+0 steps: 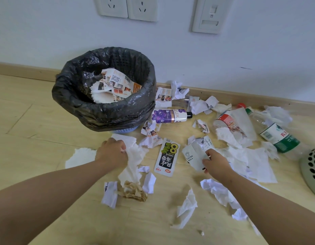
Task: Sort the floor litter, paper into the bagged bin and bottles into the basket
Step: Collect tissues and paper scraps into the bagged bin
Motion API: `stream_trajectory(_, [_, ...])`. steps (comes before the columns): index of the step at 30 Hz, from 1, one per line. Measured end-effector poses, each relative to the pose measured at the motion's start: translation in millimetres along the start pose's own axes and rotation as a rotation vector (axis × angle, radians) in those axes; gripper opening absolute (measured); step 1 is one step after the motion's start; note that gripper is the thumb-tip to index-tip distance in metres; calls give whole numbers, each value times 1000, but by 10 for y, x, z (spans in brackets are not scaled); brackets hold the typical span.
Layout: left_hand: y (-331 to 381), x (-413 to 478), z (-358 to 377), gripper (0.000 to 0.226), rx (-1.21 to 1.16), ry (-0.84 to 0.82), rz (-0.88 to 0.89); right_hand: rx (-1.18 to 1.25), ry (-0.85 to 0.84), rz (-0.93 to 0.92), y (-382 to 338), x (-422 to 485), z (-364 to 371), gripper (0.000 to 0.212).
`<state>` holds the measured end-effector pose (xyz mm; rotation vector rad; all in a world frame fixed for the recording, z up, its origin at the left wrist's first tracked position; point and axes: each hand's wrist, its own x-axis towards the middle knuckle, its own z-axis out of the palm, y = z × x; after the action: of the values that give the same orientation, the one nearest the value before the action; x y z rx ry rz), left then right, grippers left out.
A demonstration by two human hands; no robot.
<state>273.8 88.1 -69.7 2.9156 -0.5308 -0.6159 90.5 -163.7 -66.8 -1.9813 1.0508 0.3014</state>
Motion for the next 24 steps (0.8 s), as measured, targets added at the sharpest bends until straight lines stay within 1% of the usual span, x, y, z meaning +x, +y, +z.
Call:
stream_trajectory(2, [8, -40, -25, 33, 20, 52, -191, 1, 24, -2, 3, 5, -21, 17])
stream_trajectory(3, [-8, -39, -17, 40, -8, 53, -281, 7, 39, -3, 5, 4, -34, 17])
stream_trajectory(5, [-52, -43, 19, 53, -106, -3, -412, 19, 85, 1, 29, 2, -69, 16])
stream_trajectory(6, [-81, -44, 49, 60, -184, -57, -467, 23, 112, 4, 49, 3, -93, 14])
stream_trajectory(7, [-96, -39, 92, 68, -282, -104, -509, 28, 139, 16, 80, 6, -124, 13])
stream_trajectory(8, [-89, -50, 130, 74, -331, -138, -527, 28, 160, 35, 106, 3, -164, 11])
stream_trajectory(9, [-67, -54, 173, 76, -353, -144, -520, 17, 176, 67, 140, 3, -216, 10])
stream_trajectory(10, [-23, -73, 194, 75, -315, -135, -499, -4, 185, 100, 177, 6, -268, 10])
stream_trajectory(13, [177, -103, 235, 65, -215, -151, -394, -87, 191, 232, 359, 17, -412, 21])
stream_trajectory(14, [270, -119, 236, 65, -211, -176, -352, -108, 188, 273, 423, 20, -447, 20])
stream_trajectory(16, [468, -148, 282, 66, -213, -215, -260, -124, 177, 352, 501, 9, -496, 13])
stream_trajectory(17, [558, -163, 321, 66, -206, -226, -216, -112, 160, 379, 518, 3, -502, 14])
stream_trajectory(19, [740, -205, 384, 64, -216, -251, -142, -51, 101, 406, 516, -15, -490, 21])
stream_trajectory(20, [823, -238, 394, 62, -245, -261, -107, 5, 69, 405, 501, -36, -466, 20])
stream_trajectory(22, [944, -268, 415, 62, -349, -289, -49, 190, 35, 415, 440, -102, -395, 11])
stream_trajectory(24, [1012, -266, 429, 64, -482, -312, -19, 400, 17, 414, 362, -147, -316, 12])
